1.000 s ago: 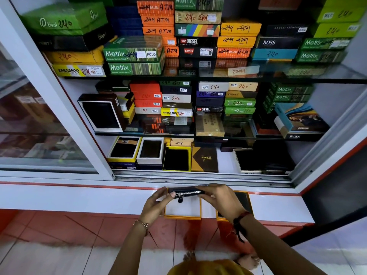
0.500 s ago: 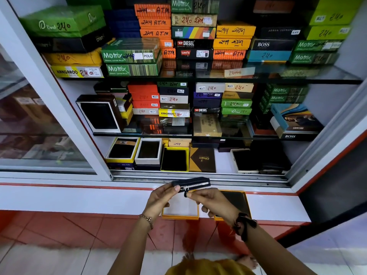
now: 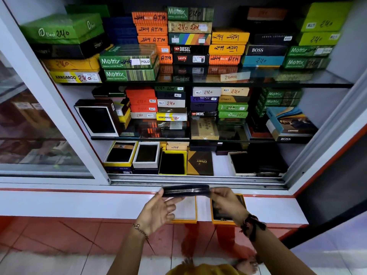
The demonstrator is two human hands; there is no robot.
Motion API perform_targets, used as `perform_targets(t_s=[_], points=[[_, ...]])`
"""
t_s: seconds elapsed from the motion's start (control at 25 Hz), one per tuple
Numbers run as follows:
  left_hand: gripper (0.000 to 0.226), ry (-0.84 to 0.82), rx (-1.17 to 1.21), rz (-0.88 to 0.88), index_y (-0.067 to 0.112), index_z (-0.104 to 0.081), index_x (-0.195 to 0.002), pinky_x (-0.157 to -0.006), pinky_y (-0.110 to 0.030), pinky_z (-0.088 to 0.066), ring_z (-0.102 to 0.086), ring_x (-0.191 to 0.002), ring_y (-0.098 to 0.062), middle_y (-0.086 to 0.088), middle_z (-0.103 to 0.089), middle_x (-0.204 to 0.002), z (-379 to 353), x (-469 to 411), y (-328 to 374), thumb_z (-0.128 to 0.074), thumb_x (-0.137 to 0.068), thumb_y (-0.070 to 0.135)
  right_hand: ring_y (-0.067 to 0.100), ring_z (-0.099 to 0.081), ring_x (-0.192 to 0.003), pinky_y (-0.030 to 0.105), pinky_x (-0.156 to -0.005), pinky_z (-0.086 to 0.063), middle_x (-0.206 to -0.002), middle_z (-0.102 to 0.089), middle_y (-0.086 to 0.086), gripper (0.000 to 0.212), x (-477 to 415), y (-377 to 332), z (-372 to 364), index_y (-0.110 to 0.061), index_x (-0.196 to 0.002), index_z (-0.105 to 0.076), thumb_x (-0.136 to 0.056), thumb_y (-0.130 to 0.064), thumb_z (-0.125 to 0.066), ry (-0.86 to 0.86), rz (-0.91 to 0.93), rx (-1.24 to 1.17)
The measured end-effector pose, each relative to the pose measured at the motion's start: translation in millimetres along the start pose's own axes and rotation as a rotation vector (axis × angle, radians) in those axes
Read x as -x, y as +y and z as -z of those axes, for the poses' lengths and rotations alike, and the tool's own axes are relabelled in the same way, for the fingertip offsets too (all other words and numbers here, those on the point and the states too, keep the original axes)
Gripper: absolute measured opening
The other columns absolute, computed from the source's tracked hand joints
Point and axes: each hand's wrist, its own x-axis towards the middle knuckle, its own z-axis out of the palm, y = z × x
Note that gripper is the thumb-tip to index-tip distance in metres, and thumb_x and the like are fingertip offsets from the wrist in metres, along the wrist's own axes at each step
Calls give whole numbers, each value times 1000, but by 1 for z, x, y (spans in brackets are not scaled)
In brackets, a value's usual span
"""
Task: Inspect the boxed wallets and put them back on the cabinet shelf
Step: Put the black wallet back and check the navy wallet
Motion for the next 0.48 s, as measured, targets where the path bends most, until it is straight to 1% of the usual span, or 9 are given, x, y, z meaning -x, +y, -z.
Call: perform_targets(t_s=[0.08,0.12,0.16,0.2,0.24,0.32,0.36,0.4,0.48], points=[[75,-154,92,88,7,-61,-127,-57,-25,-40,-47,-72,-16,-16,-63,-122,-6,-1,-9,-75,-71,55,14,-41,-60,23,-47,-26,-65,-50,-1,22,2,7,-13,-20,-79,-73,-96,-8,-64,-84,34,-57],[71,-206,128,114,7,-63,-124,-59,-26,-39,-45,-79,-16,-14,-64,-118,-8,-1,-12,-73,-72,55,13,-39,-59,27,-48,-25,-70,-47,6,25,3,10,-17,-24,-79,-74,-97,-10,-63,-122,52,-101],[69,-252,169,128,7,-64,-123,-61,-26,-39,-45,-80,-16,-11,-66,-111,-8,-2,-15,-71,-74,56,11,-35,-52,26,-47,-24,-69,-45,8,24,3,11,-19,-26,-81,-77,-98,-17,-63,-151,66,-116],[69,-290,217,136,6,-63,-123,-61,-27,-38,-47,-73,-17,-9,-67,-104,-8,-1,-16,-69,-76,57,8,-31,-47,23,-44,-23,-65,-44,5,22,3,11,-20,-26,-82,-79,-98,-26,-63,-170,81,-97],[72,-311,256,139,5,-61,-124,-61,-28,-38,-46,-65,-14,-7,-66,-98,-8,0,-16,-68,-76,57,6,-30,-44,21,-42,-24,-61,-44,-2,21,2,10,-21,-25,-83,-79,-94,-35,-65,-176,92,-68],[77,-325,268,127,2,-60,-127,-61,-28,-38,-36,-59,-10,-6,-66,-95,-8,0,-16,-66,-76,59,4,-32,-45,17,-41,-27,-56,-45,-13,25,1,7,-22,-28,-82,-77,-84,-50,-66,-179,110,-26],[77,-345,268,115,2,-60,-127,-62,-27,-37,-32,-60,-10,-6,-67,-96,-8,0,-16,-64,-77,60,3,-32,-46,16,-42,-28,-57,-45,-14,24,-1,6,-20,-30,-81,-77,-82,-51,-66,-184,123,-23],[76,-358,272,100,2,-59,-128,-62,-27,-36,-33,-60,-11,-6,-68,-96,-8,-1,-15,-63,-78,59,3,-32,-47,15,-42,-28,-58,-45,-15,21,-1,5,-18,-31,-81,-75,-87,-48,-65,-202,137,-42],[76,-321,261,52,5,-58,-130,-60,-25,-34,-42,-60,-10,-6,-68,-98,-6,0,-10,-66,-77,58,2,-30,-49,14,-44,-28,-59,-42,-17,18,-1,3,-11,-29,-84,-71,-98,-34,-60,-257,167,-115]])
